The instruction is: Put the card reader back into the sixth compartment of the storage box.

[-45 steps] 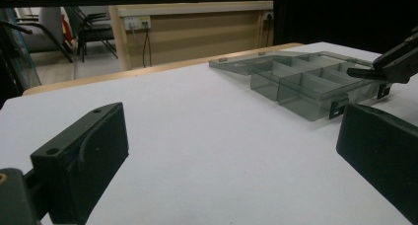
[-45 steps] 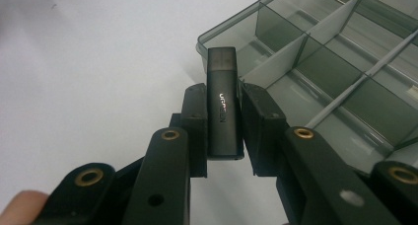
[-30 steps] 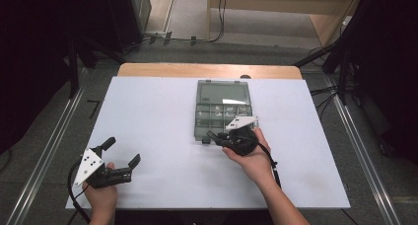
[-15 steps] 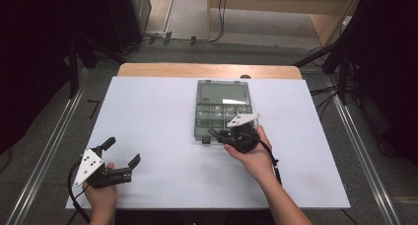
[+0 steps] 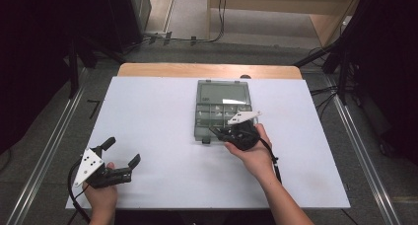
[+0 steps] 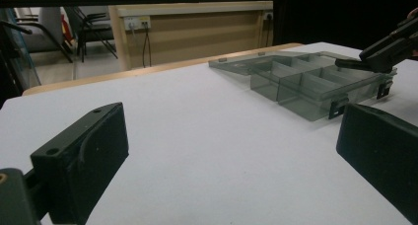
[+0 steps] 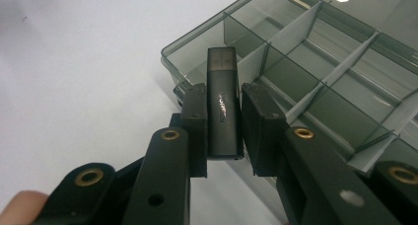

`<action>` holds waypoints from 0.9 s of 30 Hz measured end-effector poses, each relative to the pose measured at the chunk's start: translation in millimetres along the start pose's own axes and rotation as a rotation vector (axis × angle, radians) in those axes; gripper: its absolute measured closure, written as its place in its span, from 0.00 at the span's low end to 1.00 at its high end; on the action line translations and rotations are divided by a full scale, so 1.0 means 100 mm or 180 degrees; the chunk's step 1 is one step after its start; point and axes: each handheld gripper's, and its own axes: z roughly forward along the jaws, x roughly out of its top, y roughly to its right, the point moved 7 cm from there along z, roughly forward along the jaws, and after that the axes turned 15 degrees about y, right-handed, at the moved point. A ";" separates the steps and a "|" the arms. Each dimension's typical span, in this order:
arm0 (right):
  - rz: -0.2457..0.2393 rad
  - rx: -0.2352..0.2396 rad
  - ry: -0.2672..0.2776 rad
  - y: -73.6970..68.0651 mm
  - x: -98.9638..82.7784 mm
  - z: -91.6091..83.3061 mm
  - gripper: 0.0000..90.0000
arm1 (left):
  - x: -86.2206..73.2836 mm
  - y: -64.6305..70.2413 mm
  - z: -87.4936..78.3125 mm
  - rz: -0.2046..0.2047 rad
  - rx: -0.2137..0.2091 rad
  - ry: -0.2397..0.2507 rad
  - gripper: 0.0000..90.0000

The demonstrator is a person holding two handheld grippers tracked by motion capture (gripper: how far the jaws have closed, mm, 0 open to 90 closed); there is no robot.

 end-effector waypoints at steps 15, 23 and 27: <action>0.0024 -0.0043 0.0011 0.06 0.03 0.04 0.79 | 0.00 0.00 0.00 0.0001 -0.0001 0.0001 0.00; 0.0039 -0.0064 0.0006 0.09 0.04 0.07 0.79 | 0.00 0.00 0.00 -0.0003 -0.0001 0.0000 0.00; 0.0029 -0.0077 0.0002 0.11 0.06 0.08 0.79 | 0.00 0.00 0.00 -0.0004 -0.0002 0.0002 0.00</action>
